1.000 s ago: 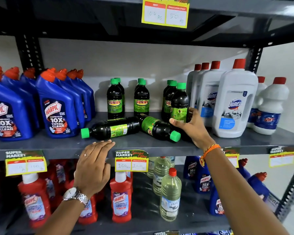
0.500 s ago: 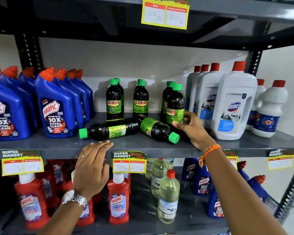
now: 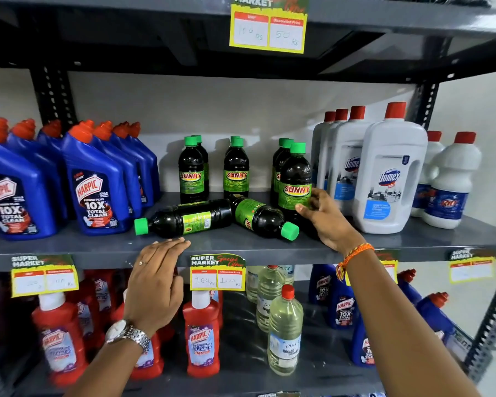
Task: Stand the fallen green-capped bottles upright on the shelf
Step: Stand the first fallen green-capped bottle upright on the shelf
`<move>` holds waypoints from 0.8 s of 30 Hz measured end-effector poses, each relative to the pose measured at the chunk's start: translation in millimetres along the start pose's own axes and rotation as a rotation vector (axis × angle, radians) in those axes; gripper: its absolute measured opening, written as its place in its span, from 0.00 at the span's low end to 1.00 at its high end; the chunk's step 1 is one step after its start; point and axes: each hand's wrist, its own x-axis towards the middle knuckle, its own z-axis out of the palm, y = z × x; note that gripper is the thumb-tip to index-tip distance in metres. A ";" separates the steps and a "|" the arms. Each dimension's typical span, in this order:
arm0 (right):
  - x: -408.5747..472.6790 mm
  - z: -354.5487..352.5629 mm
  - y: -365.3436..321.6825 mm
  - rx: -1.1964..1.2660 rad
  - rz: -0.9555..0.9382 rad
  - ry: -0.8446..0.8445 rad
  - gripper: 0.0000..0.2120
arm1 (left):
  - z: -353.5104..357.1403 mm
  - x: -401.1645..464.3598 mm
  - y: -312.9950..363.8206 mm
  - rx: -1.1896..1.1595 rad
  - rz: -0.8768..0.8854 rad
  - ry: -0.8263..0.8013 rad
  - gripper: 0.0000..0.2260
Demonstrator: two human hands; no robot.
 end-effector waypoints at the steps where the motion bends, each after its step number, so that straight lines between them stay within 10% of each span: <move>1: -0.4 -0.2 -0.5 0.013 0.007 -0.004 0.27 | -0.3 0.3 1.0 -0.001 -0.003 0.000 0.25; 5: -6.9 2.4 -4.4 0.021 0.019 0.037 0.31 | -0.4 0.0 3.6 -0.005 -0.028 -0.001 0.24; 10: -39.8 24.3 -18.5 -0.448 -0.243 0.557 0.22 | 1.1 0.4 4.0 -0.001 -0.029 -0.013 0.24; 15: -60.6 59.8 -25.7 -0.923 -0.122 0.342 0.42 | 1.1 -1.3 1.6 0.011 -0.026 -0.027 0.24; 24: -72.9 81.9 -33.4 -0.799 -0.028 0.520 0.31 | 1.6 -1.8 -7.1 0.012 0.027 -0.039 0.26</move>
